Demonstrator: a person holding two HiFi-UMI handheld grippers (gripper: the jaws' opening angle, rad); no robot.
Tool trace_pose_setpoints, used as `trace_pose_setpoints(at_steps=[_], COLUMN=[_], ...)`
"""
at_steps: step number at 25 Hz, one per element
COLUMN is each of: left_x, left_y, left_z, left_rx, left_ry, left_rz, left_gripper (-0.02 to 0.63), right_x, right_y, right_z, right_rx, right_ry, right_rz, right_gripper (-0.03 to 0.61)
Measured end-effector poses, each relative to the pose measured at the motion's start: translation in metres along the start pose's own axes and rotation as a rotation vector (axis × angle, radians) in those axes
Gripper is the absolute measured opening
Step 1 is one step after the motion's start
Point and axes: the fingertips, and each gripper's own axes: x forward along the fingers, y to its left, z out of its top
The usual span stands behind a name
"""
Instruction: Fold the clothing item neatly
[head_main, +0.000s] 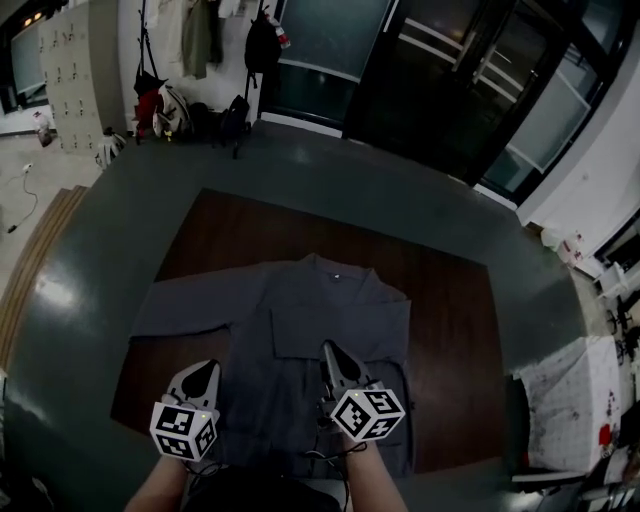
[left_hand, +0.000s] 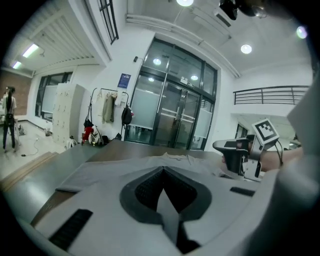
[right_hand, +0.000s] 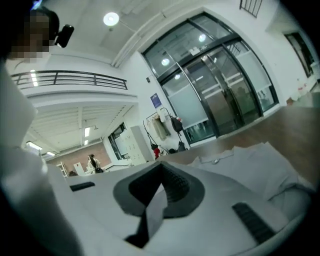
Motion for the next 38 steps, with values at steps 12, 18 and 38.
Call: trace_pose_setpoints(at_steps=[12, 18, 38], left_x=[-0.085, -0.101, -0.124], left_y=[-0.039, -0.039, 0.190], left_z=[-0.023, -0.006, 0.019], left_rx=[-0.027, 0.017, 0.007], left_ry=[-0.035, -0.060, -0.016], left_rz=[0.134, 0.146, 0.008], left_gripper=[0.008, 0.008, 0.008], right_x=[-0.079, -0.083, 0.075], right_y=[0.063, 0.101, 0.261], right_z=[0.012, 0.012, -0.051], right_rx=[-0.058, -0.084, -0.066], right_ry=[-0.117, -0.099, -0.071], right_rz=[0.187, 0.256, 0.087], right_gripper=[-0.012, -0.012, -0.012])
